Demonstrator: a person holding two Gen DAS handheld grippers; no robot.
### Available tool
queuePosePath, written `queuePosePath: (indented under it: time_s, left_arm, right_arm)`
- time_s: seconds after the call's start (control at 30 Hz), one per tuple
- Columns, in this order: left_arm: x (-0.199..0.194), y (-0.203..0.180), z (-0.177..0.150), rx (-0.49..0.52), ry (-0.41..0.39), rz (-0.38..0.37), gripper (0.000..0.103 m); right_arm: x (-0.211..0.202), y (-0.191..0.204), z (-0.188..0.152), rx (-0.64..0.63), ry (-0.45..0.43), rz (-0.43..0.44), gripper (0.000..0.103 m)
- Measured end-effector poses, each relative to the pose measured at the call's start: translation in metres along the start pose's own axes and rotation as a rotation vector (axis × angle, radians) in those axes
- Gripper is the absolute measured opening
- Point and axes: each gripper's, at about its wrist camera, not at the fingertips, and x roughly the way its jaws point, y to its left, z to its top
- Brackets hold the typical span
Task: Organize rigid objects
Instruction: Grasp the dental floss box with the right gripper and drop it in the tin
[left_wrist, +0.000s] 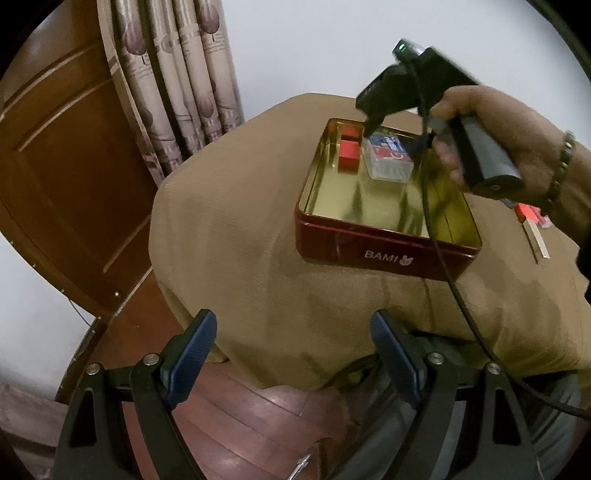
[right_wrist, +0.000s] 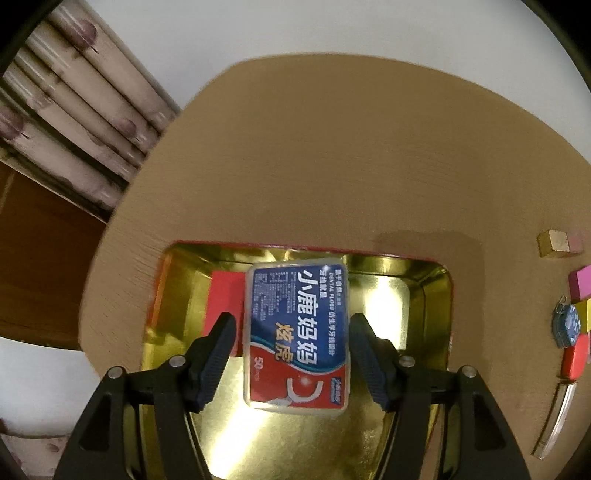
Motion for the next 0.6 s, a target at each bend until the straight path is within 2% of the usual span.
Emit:
queuePosePath:
  time_s: [0.1, 0.17, 0.23, 0.33, 0.43, 0.5, 0.6]
  left_arm:
    - [-0.005, -0.005, -0.001, 0.020, -0.028, 0.017, 0.082]
    - [-0.009, -0.006, -0.002, 0.028, -0.042, 0.001, 0.082]
    - [-0.015, -0.011, -0.003, 0.045, -0.063, -0.015, 0.082]
    - [-0.024, -0.022, -0.005, 0.083, -0.081, -0.067, 0.082]
    - [-0.031, -0.040, -0.006, 0.131, -0.063, -0.169, 0.082]
    - [-0.034, -0.061, -0.003, 0.168, -0.036, -0.268, 0.082]
    - [-0.039, -0.102, 0.010, 0.215, -0.027, -0.357, 0.083]
  right_arm:
    - [-0.041, -0.022, -0.014, 0.021, -0.106, 0.120, 0.065]
    - [-0.074, -0.048, -0.032, 0.040, -0.188, 0.200, 0.065]
    - [-0.104, -0.078, -0.056, 0.034, -0.260, 0.194, 0.065]
    - [-0.140, -0.131, -0.096, 0.020, -0.368, 0.072, 0.065]
    - [-0.173, -0.208, -0.135, 0.048, -0.444, -0.130, 0.065]
    - [-0.183, -0.265, -0.155, 0.076, -0.437, -0.309, 0.065]
    - [-0.195, -0.330, -0.172, 0.132, -0.450, -0.451, 0.065]
